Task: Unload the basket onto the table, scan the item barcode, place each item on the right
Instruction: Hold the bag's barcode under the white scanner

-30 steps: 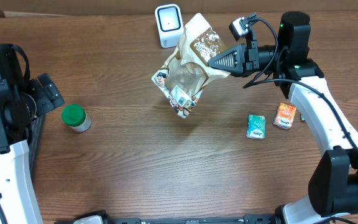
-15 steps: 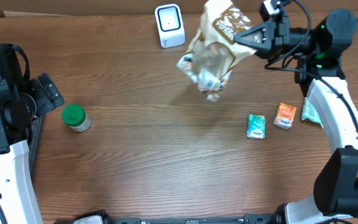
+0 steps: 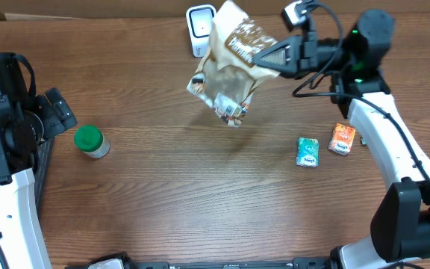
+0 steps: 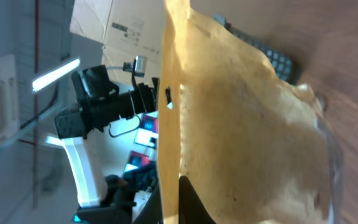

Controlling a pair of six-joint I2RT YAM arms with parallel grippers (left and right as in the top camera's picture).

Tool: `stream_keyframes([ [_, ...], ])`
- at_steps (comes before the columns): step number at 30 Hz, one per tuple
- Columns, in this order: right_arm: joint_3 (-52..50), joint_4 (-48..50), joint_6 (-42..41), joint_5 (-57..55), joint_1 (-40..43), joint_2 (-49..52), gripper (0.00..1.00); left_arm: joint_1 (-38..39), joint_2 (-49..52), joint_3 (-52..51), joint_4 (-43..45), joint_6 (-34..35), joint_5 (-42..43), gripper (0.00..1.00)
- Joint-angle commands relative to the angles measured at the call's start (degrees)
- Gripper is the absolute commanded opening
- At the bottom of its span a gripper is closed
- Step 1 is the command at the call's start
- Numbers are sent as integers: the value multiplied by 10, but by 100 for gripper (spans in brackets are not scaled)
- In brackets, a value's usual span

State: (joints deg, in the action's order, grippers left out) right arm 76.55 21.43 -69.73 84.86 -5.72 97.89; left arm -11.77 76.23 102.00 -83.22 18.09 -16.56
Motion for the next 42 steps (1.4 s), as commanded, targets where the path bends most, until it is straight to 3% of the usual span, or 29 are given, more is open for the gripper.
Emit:
stream_keyframes([
  [1, 4, -144, 211, -96, -21, -5, 4, -3, -5, 4, -1, 10, -3, 100],
  [4, 4, -343, 350, -256, -42, -5, 4, -3, -5, 4, -1, 10, -3, 100],
  [6, 4, -415, 402, -340, -60, -5, 4, -3, -5, 4, -1, 10, -3, 99],
  [17, 76, -604, 497, -823, -173, -7, 4, -3, -5, 4, -1, 10, -3, 100],
  [18, 98, -631, 503, -924, -198, -7, 4, -3, -5, 4, -1, 10, -3, 100],
  [23, 135, -674, 503, -1205, -271, -7, 4, -3, -5, 4, -1, 10, -3, 99],
  [26, 135, -645, 512, -1324, -297, -6, 4, -3, -5, 4, -1, 10, -3, 100],
  [28, 135, -590, 571, -1356, -303, -6, 4, -3, -5, 4, -1, 10, -3, 100],
  [37, 135, -318, 874, -1358, -302, 42, 4, -3, -5, 4, -1, 10, -3, 100],
  [42, 135, -108, 1051, -1358, -302, 125, 4, -3, -5, 4, -1, 10, -3, 100],
])
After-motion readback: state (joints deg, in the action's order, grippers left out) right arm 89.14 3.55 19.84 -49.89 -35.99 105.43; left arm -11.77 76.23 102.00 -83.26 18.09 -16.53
